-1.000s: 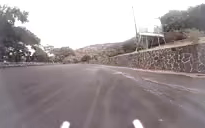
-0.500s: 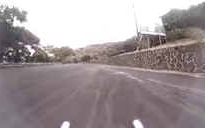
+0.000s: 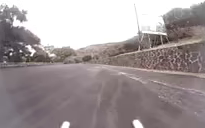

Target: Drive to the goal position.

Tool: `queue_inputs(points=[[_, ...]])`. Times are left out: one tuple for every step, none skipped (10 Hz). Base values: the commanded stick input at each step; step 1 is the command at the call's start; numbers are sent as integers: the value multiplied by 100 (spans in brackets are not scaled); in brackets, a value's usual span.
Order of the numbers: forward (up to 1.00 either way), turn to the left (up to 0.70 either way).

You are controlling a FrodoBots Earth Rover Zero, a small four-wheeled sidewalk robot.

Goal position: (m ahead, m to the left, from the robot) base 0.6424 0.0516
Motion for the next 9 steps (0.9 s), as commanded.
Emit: queue_inputs(points=[[50,-43],[50,-49],[50,-28],[50,-3],[50,0],[50,0],[50,0],[50,0],[50,0]])
